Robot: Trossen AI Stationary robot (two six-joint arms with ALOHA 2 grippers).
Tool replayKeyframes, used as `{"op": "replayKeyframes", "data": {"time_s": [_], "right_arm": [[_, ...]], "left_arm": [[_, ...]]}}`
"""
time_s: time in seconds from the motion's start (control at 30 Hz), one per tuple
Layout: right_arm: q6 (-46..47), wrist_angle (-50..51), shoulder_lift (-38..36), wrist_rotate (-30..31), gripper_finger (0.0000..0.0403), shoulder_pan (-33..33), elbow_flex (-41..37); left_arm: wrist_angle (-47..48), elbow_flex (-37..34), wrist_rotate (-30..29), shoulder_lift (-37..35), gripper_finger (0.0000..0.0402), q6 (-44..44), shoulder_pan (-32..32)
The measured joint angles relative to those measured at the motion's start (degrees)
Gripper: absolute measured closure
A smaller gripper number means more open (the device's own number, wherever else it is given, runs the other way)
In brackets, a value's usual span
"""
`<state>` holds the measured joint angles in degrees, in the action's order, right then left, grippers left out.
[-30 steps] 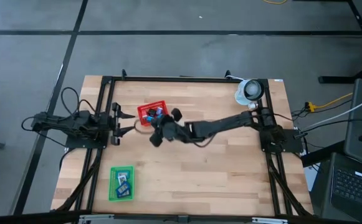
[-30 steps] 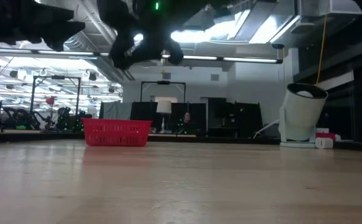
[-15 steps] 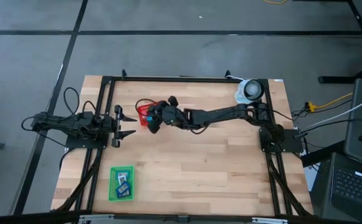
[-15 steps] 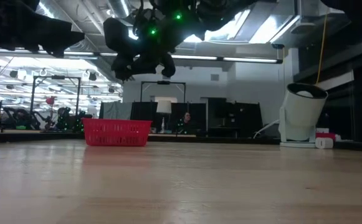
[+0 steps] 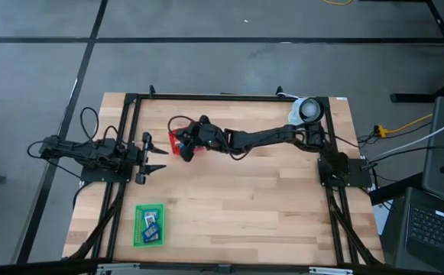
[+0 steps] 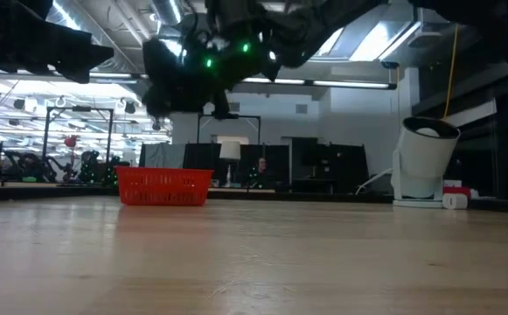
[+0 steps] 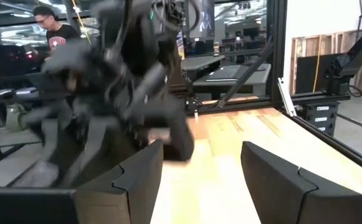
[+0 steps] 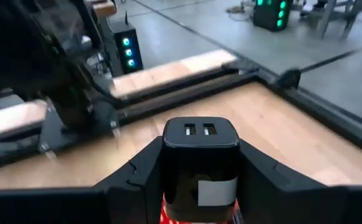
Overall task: Pick & Place Office items
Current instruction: Put the black charger adapter into the red bin
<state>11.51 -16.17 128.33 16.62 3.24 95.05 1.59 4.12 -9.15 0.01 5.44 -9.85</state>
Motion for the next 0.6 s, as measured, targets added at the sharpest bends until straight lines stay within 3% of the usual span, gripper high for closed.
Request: {"op": "replayKeyframes", "data": {"time_s": [0.27,0.6], "right_arm": [[3.7,-3.2,6.5,-2.9,0.0257,3.5,-0.1],[5.0,-2.7,7.1,-3.6,0.0257,5.0,-0.1]], "left_arm": [[0.9,0.0,-0.3,0.0,0.0190,-0.2,0.0],[2.2,0.0,-0.4,0.0,0.0190,-0.4,0.0]]}}
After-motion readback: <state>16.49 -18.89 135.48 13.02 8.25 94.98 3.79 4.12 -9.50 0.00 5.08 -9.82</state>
